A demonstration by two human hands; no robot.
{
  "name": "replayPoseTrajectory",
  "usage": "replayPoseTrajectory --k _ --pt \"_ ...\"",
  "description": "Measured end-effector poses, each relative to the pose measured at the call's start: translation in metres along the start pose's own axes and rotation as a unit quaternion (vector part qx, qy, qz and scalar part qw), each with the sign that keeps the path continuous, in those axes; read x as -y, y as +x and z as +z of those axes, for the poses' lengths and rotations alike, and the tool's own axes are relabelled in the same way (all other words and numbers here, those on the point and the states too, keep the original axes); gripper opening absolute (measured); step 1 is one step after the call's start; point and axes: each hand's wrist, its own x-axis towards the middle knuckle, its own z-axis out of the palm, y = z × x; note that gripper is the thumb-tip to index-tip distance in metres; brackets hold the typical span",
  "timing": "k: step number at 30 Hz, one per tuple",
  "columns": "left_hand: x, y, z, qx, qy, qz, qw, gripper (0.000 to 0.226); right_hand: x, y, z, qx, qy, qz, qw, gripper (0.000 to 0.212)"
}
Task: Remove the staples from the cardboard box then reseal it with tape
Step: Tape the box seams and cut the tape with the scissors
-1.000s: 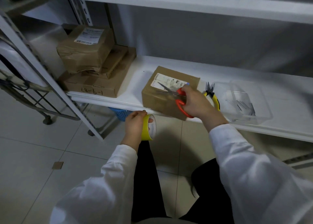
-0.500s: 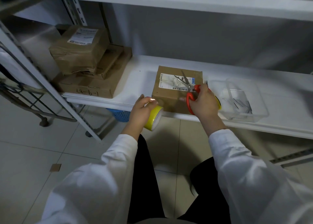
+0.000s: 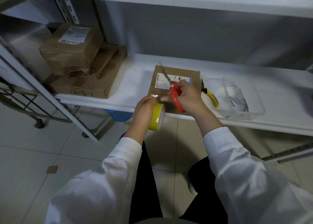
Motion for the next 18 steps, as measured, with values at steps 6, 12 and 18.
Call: replayPoseTrajectory --k 6,12,18 --pt "0.002 -0.015 -0.006 0.044 -0.026 0.031 0.998 0.011 0.007 0.005 0.016 0.038 -0.033 -0.012 0.999 0.029" --pt "0.008 -0.015 -0.010 0.097 0.001 0.030 0.995 0.016 0.012 0.005 0.014 0.012 -0.053 -0.044 0.998 0.033" --pt "0.008 -0.008 -0.010 0.054 0.061 -0.011 0.997 0.040 0.019 0.010 0.014 -0.032 -0.036 -0.058 0.997 0.024"
